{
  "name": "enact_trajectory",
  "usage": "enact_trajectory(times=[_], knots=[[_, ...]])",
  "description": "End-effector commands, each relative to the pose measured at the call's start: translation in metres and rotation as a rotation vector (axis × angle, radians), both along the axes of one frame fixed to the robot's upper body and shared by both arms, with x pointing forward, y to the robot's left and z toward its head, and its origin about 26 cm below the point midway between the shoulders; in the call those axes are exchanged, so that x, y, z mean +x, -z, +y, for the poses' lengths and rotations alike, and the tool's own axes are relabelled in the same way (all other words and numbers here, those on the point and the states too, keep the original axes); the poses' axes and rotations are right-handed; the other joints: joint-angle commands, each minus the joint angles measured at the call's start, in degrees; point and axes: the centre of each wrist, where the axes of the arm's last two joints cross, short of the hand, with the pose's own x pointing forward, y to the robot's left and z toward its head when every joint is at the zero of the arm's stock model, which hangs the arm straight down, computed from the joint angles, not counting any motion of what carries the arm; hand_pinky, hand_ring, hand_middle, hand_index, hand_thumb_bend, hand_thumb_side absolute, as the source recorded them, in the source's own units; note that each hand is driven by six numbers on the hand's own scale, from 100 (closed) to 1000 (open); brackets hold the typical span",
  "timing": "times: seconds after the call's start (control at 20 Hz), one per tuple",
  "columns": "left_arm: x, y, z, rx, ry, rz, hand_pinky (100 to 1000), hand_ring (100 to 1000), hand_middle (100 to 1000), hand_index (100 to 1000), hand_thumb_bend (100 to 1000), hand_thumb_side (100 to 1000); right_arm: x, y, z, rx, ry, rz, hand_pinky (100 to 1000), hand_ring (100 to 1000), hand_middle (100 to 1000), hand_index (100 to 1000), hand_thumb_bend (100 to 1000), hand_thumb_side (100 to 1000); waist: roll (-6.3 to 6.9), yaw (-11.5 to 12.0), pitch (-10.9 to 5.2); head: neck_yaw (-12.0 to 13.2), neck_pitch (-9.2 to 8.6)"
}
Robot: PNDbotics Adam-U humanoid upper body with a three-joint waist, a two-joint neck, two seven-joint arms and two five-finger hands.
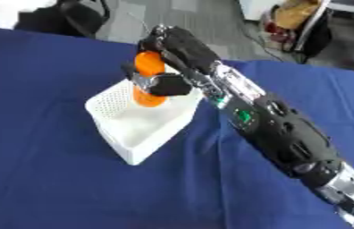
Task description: Pick up objects on the table and place them in the box.
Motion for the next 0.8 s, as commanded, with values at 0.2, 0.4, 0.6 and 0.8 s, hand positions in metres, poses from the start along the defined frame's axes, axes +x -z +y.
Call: enact_trajectory(times=[0.2, 0.4, 0.6, 0.8], knots=[[-0.003, -0.008, 0.000, 0.003, 0.007, -0.030, 902, 803, 890, 878, 186, 925, 0.004, 0.000, -0.011, -0.059, 0.014, 0.016, 622, 717, 787, 767, 476, 1000, 0.48, -0.30, -1.04, -1.63, 0.69], [-0.003, -0.006, 0.001, 0.010, 0.001, -0.029, 902, 803, 890, 876, 184, 925, 0.005, 0.003, -0.013, -0.066, 0.010, 0.034, 802, 805, 875, 825, 478, 1000, 0.76, -0.73, -1.01, -1.64, 1.16], [-0.003, -0.005, 0.004, 0.014, -0.009, -0.026, 903, 803, 889, 875, 183, 925, 0.004, 0.008, -0.015, -0.035, 0.002, 0.034, 803, 803, 881, 828, 475, 1000, 1.09, -1.35, -1.02, -1.35, 1.13], [-0.003, -0.001, 0.008, 0.028, -0.028, -0.017, 903, 803, 889, 872, 180, 926, -0.008, 0.020, -0.016, 0.049, -0.036, 0.049, 614, 740, 835, 785, 455, 1000, 1.48, -2.73, -1.27, -0.47, 0.85]])
